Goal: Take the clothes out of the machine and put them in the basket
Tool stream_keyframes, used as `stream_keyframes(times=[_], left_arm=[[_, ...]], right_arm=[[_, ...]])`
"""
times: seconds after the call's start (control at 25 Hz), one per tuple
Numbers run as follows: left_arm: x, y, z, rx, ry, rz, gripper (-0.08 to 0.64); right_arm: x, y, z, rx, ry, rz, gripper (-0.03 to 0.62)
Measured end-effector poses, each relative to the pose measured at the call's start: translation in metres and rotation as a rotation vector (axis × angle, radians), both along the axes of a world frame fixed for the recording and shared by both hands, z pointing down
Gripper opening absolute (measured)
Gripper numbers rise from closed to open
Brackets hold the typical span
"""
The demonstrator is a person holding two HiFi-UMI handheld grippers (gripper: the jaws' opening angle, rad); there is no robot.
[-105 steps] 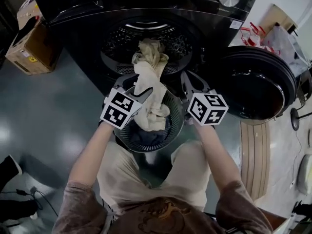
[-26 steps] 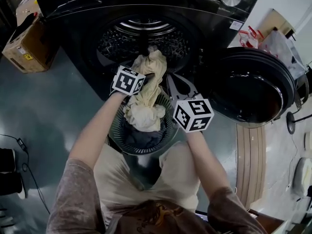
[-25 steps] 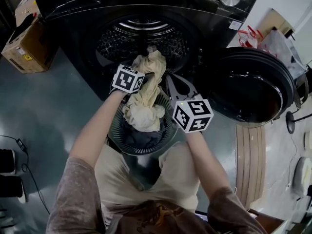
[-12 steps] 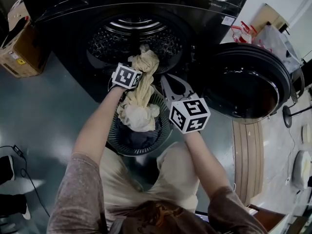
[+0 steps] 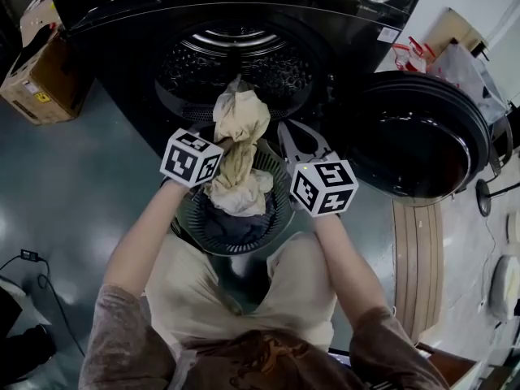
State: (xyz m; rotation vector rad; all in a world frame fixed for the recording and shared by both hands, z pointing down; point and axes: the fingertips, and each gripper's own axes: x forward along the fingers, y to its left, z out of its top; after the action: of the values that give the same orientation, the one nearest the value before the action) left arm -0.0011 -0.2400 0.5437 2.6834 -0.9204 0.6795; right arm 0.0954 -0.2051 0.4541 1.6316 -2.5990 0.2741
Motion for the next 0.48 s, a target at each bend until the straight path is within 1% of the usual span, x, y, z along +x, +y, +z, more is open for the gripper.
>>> stream_keyframes(times=[0.08, 0.16, 0.32, 0.44, 0.48], left_arm=[[-0.010, 0.030, -0.008, -0.008, 0.042, 0.000, 0.115], [-0.016, 0.057, -0.010, -0.029, 0.057, 0.009, 0.115], [-0.016, 0.099, 0.000, -0.081, 0.030, 0.054, 0.117], [-0.012, 0.116, 0.011, -0.126, 0.025, 0.077, 0.120], [-0.010, 0.118, 0.015, -0.131, 0.015, 0.085, 0.131]], right_arm=[[-0.002, -0.002, 0.001, -0.001, 0.000, -0.005, -0.005], [-0.005, -0.004, 0.004, -0.005, 0.005, -0.012, -0.005], [-0.013, -0.009, 0.008, -0.012, 0.014, -0.028, -0.005], [-0.020, -0.012, 0.010, -0.011, 0.016, -0.042, -0.005], [-0.021, -0.012, 0.011, -0.012, 0.015, -0.045, -0.005]])
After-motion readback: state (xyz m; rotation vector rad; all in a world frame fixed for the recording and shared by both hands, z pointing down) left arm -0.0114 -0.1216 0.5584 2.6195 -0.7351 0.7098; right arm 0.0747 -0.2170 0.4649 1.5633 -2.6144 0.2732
